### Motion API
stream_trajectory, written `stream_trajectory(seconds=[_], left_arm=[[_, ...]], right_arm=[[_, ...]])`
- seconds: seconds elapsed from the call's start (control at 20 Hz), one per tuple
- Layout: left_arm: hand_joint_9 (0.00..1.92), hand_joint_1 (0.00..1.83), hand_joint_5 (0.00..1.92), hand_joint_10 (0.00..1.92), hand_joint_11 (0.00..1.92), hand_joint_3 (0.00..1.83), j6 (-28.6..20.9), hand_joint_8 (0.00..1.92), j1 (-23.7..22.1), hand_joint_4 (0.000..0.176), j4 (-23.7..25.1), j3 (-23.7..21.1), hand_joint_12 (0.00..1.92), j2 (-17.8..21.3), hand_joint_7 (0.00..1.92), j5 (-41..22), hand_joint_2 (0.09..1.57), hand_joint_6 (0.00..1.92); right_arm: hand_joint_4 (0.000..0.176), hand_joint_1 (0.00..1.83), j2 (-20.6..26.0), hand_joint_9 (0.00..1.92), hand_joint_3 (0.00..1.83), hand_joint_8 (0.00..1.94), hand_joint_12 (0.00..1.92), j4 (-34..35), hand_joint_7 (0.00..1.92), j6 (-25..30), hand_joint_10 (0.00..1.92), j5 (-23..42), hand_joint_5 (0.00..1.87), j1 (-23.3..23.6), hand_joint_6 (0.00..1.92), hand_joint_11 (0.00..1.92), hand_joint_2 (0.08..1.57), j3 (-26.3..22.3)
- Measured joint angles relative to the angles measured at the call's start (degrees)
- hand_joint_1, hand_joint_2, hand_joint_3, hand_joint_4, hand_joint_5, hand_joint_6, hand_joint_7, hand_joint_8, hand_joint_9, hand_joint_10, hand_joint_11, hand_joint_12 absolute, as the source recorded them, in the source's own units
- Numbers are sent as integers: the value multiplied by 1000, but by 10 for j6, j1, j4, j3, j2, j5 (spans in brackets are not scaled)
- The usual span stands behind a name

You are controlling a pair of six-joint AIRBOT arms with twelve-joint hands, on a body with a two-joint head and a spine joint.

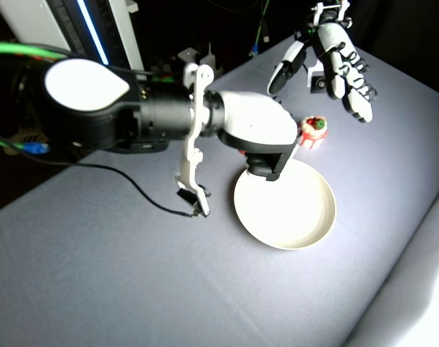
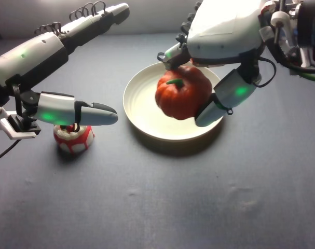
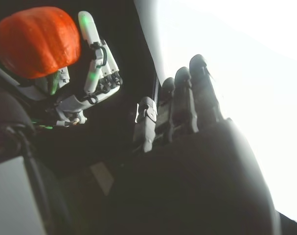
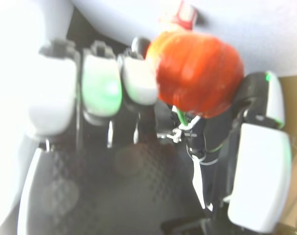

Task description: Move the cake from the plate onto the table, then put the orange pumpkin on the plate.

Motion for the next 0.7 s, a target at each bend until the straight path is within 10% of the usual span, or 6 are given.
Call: stream_trajectory(seconds=[0.45,0.5,0.55,0.7], left_arm=[[0,810,0,0,66,0,0,0,4,176,0,0,48,0,0,-24,811,0],[0,805,0,0,72,0,0,0,4,176,-1,0,52,0,0,-24,805,0],[0,825,11,0,55,0,0,0,4,176,0,0,46,0,0,-25,809,4],[0,819,36,0,26,0,0,0,5,176,0,0,34,0,0,-28,815,11]], right_arm=[[0,1177,20,1355,0,1941,1921,-71,1289,1,1921,-22,1094,28,1921,1448,1085,-24],[0,1151,25,1332,0,1941,1921,-72,1252,1,1921,-23,1014,34,1856,1411,1065,-29],[0,1139,29,1188,18,1903,1921,-72,1128,1,1921,-26,943,38,1299,1225,1111,-32],[13,1212,36,841,0,925,1443,-78,1042,1,1041,-34,935,39,1115,572,1112,-32]])
